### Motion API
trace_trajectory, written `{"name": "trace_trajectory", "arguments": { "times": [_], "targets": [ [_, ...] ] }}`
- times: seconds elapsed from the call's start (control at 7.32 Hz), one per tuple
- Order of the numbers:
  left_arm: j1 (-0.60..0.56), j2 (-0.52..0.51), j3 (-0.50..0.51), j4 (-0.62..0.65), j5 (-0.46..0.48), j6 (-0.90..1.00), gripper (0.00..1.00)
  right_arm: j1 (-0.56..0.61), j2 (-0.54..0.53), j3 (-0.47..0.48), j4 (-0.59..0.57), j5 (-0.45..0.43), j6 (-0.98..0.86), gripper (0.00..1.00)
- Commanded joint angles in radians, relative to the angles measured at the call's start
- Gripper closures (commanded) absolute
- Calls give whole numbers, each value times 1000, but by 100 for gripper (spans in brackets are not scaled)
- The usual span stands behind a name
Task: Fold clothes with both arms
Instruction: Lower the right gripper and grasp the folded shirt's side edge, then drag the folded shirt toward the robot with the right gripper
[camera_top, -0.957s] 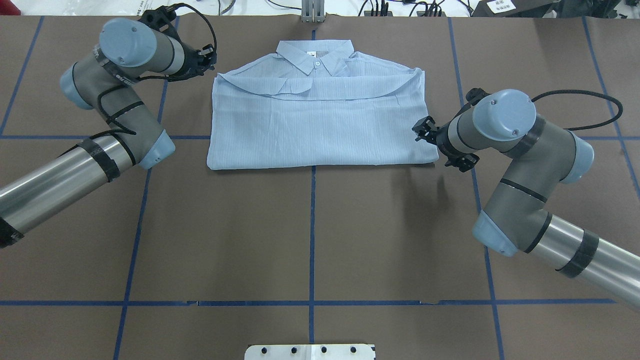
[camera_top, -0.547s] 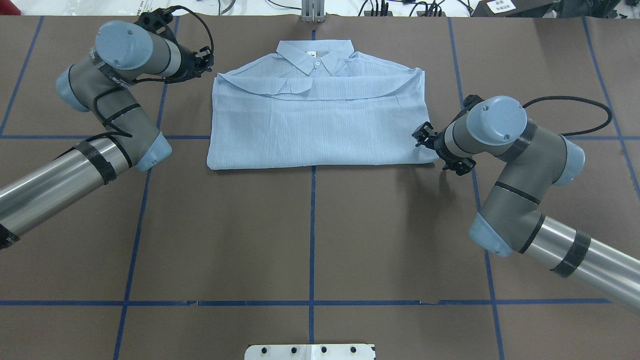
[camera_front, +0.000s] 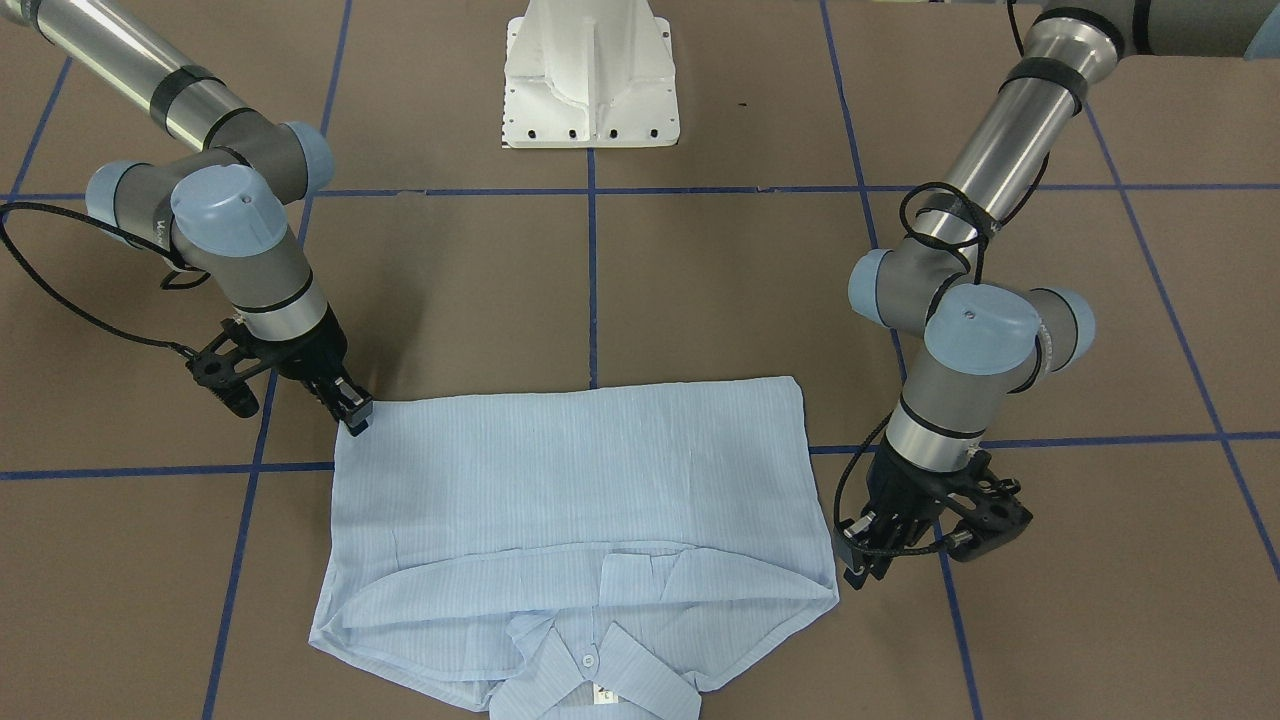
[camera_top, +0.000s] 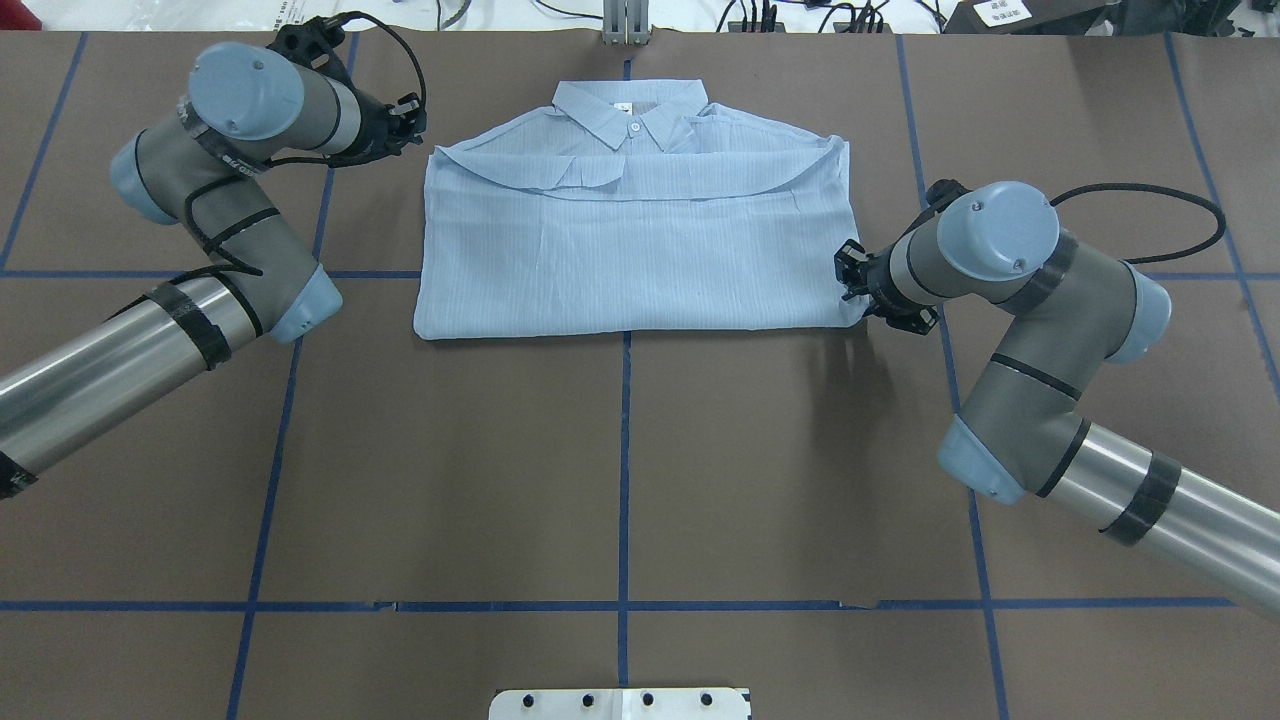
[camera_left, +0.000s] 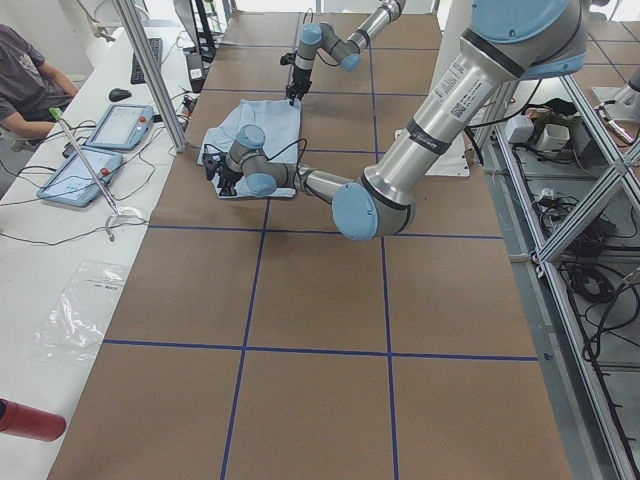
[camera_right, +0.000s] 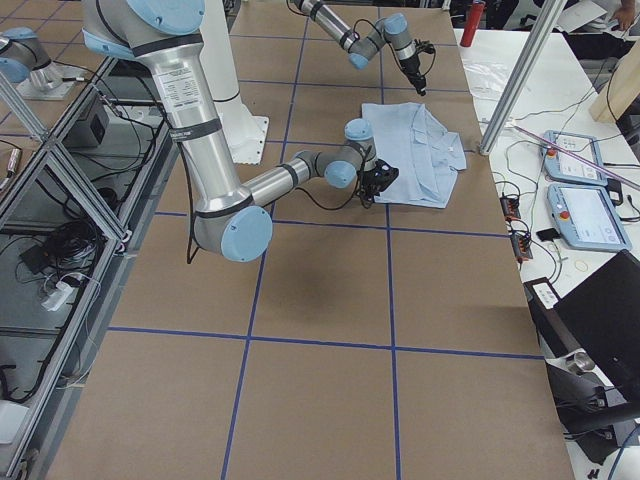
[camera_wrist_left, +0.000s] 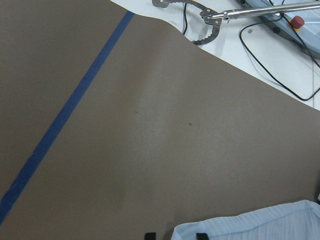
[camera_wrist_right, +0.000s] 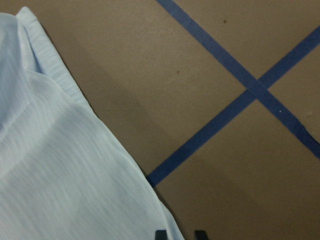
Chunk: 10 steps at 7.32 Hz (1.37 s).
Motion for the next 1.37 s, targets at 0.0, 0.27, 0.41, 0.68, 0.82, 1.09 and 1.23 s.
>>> {"name": "trace_trajectory", "arguments": {
  "times": [0.0, 0.27, 0.41, 0.68, 0.82, 1.09, 1.23],
  "targets": [
    [0, 3, -12, -2, 2, 0, 62, 4, -42, 99, -11, 28, 5, 100],
    [0, 31, -62, 0, -1, 0, 62, -31, -175, 331, -55, 101, 41, 100],
    [0, 30, -69, 1, -2, -1, 62, -93, -243, 476, -136, 117, 75, 100],
    [8, 43, -119, 10, -5, -6, 62, -277, -291, 718, -422, 178, 78, 100],
    [35, 66, -180, 13, -36, -18, 61, -334, -289, 786, -526, 316, 78, 100],
    [78, 161, -379, 33, -102, -134, 59, -457, -295, 794, -536, 491, 98, 4],
    [121, 186, -490, 108, -113, -182, 57, -495, -294, 789, -536, 490, 179, 0]
  ]
}}
